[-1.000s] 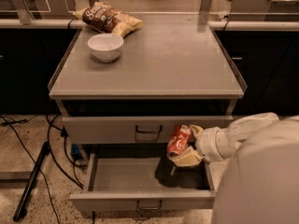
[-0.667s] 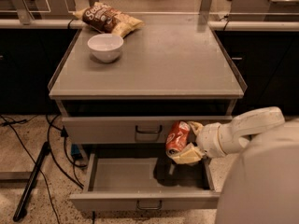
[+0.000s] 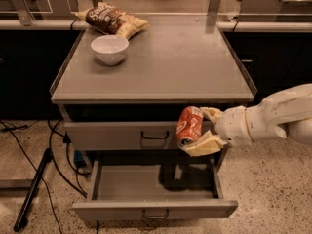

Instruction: Pick coke can from middle drawer and place on counter

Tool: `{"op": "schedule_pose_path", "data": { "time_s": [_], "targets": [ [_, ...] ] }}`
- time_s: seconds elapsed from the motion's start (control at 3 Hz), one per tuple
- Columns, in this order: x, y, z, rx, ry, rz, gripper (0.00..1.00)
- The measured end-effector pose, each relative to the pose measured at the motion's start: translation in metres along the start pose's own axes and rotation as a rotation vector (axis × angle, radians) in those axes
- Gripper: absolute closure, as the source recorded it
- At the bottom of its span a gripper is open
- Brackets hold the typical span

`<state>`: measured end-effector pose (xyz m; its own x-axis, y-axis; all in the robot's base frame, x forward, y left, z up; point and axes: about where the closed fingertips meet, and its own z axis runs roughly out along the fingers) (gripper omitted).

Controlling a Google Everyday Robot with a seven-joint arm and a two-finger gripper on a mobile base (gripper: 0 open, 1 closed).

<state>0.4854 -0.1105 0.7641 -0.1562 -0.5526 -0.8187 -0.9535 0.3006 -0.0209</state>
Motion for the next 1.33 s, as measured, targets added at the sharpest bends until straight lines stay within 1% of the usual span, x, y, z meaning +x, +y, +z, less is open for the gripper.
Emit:
{"op": "schedule_pose_path", "data": {
  "time_s": [0.33, 0.67, 1.0, 1.33],
  "targets": [
    [-0.043, -0.019, -0.029, 0.039, -0.021, -0.067, 1.00],
    [-0.042, -0.018, -0.028, 0.037, -0.020, -0.073, 1.00],
    [-0.054, -0.021, -0.028, 0.051, -0.016, -0.096, 1.00],
    [-0.090, -0.032, -0.029, 0.064, -0.013, -0.152, 1.00]
  ]
}}
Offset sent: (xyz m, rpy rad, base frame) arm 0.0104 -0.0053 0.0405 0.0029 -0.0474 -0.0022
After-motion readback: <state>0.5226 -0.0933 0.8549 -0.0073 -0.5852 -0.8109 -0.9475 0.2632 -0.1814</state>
